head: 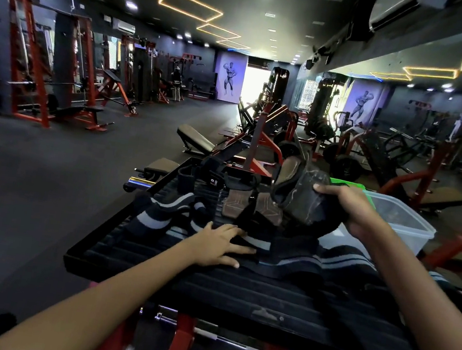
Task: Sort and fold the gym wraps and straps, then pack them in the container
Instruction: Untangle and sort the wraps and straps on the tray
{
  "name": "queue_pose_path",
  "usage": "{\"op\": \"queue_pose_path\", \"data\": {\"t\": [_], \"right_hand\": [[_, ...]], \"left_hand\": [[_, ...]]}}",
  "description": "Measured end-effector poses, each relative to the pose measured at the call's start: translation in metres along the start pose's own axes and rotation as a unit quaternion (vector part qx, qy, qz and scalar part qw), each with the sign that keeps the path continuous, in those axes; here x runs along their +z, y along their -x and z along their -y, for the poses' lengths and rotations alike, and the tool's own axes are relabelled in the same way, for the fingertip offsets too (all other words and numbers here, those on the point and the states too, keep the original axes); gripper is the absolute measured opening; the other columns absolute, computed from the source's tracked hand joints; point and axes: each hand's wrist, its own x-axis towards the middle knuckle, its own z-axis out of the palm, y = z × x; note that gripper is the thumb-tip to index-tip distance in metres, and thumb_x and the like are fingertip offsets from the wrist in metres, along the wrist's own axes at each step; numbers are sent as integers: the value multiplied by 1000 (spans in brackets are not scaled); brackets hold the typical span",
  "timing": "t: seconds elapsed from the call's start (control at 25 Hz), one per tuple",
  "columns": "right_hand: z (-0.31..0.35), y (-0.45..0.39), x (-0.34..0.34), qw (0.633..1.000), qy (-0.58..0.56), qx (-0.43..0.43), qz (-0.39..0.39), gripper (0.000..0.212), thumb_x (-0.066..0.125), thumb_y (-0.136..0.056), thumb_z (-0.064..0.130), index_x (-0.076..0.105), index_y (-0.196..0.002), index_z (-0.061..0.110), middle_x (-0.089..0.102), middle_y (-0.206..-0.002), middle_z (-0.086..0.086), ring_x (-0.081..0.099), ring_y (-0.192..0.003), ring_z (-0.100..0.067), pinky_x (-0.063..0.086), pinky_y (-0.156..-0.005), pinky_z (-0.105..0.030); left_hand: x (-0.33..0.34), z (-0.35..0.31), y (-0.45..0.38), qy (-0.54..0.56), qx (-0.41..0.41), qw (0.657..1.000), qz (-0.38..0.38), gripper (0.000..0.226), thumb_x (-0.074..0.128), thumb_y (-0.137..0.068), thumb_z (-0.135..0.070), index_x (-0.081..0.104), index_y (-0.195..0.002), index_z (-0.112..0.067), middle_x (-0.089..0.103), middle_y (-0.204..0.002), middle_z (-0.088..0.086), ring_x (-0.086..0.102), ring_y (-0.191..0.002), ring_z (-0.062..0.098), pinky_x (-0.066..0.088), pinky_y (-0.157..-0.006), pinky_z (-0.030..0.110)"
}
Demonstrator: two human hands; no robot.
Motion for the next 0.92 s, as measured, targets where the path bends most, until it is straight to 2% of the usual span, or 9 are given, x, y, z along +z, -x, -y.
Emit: {"op": "queue_pose_path", "data": {"t": [0.12, 0.24, 0.36, 0.48, 0.52, 0.6, 0.68, 0.84, 0.92], "right_hand": [[3, 25, -6, 996, 74, -40, 38, 10, 71, -75, 3, 63, -72, 9, 66, -55, 1, 61, -50, -14, 45, -50, -22], [-3, 38, 2, 978, 197, -45, 51, 10, 73, -73, 3, 64, -75, 6, 64, -65, -8, 58, -57, -19, 43, -53, -23], [-20, 46, 19, 968, 236, 7, 90, 10, 72, -73, 3, 66, -80, 1, 66, -77, -16, 60, -65, -24, 44, -60, -26], [-49, 56, 46, 970, 204, 75, 109, 8, 68, -76, 3, 64, -83, 3, 64, -75, -12, 60, -64, -22, 44, -55, -23], [-60, 57, 54, 971, 190, 100, 107, 10, 67, -77, 3, 64, -87, 3, 63, -76, -11, 59, -65, -22, 43, -55, -24], [-83, 57, 69, 969, 161, 146, 119, 13, 64, -79, 5, 63, -92, 2, 62, -82, -11, 57, -70, -22, 42, -60, -26], [-99, 60, 79, 964, 149, 165, 143, 14, 64, -82, 11, 64, -94, 4, 63, -84, -8, 56, -72, -20, 40, -60, -27], [-100, 66, 74, 950, 214, 107, 203, 31, 65, -84, 42, 62, -87, 11, 64, -71, -1, 60, -55, -12, 43, -44, -20], [-92, 64, 53, 900, 329, 75, 276, 44, 65, -79, 53, 56, -96, 12, 64, -70, -2, 58, -49, -10, 42, -45, -19]], "left_hand": [[3, 14, -13, 22, -24, 999, -11, 52, 40, -94, -51, 23, -143, -47, 13, -155, 1, 7, -143, 22, 28, -104, 61], [4, 25, -19, 52, -59, 997, -3, 51, 41, -94, -52, 26, -142, -46, 11, -156, -1, 5, -144, 22, 26, -105, 61], [0, 25, -22, 60, -103, 993, 6, 51, 43, -94, -49, 34, -142, -36, 9, -157, -2, 6, -144, 24, 23, -105, 65], [-4, 24, -23, 133, -130, 983, -6, 47, 48, -95, -33, 40, -141, -27, 10, -157, 1, 8, -144, 24, 16, -110, 62], [-7, 22, -20, 228, -128, 964, -45, 46, 48, -96, -27, 40, -141, -25, 16, -155, 3, 12, -143, 24, 17, -113, 52], [-19, 18, -6, 445, -129, 876, -136, 42, 45, -99, -18, 41, -141, -17, 36, -146, 6, 28, -137, 17, 25, -107, 22], [-30, 9, 15, 524, -159, 815, -190, 39, 47, -98, -21, 46, -136, -17, 50, -132, 2, 44, -126, 15, 33, -97, 16], [-10, -25, 48, 435, -174, 876, -113, 60, 65, -85, -35, 38, -136, -19, 46, -127, -3, 46, -122, 15, 39, -102, 30], [6, -35, 55, 427, -179, 879, -109, 57, 66, -85, -30, 37, -133, -22, 49, -129, 1, 49, -118, 17, 42, -101, 37]]}}
